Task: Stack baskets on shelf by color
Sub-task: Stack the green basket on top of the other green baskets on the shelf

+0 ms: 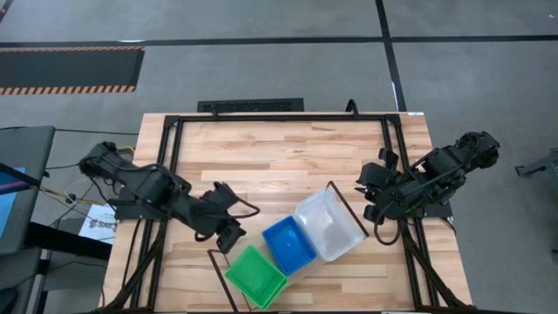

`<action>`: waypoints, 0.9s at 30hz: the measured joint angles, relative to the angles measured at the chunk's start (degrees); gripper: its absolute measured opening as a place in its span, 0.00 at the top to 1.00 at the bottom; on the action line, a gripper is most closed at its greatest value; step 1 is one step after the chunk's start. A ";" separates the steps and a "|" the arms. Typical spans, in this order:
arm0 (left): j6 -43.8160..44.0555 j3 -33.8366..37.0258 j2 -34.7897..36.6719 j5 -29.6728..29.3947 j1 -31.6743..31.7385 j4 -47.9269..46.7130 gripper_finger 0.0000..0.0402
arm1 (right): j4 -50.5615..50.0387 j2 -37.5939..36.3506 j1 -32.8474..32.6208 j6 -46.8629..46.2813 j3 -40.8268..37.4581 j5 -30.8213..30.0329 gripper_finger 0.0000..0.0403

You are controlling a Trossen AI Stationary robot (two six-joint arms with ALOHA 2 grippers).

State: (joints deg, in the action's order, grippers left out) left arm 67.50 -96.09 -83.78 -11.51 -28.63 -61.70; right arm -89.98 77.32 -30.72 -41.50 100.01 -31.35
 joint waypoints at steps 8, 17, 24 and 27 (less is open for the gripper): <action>6.29 0.09 -4.89 3.87 -1.49 -2.39 0.50 | 0.02 0.01 0.00 -0.02 0.00 0.00 0.74; 7.61 0.09 -13.33 9.36 -3.07 -3.31 0.49 | 0.05 0.00 0.00 0.00 0.00 0.00 0.74; 7.17 0.09 -17.45 10.27 -3.73 -4.82 0.49 | 0.13 0.02 0.00 -0.03 0.00 0.02 0.74; 7.90 0.31 -17.69 10.23 -3.84 -4.82 0.51 | 0.18 0.02 0.00 -0.04 0.00 0.02 0.74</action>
State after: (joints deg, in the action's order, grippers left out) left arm 75.40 -95.79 -101.47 -1.28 -32.47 -66.52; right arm -89.79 77.34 -30.72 -41.54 100.01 -31.33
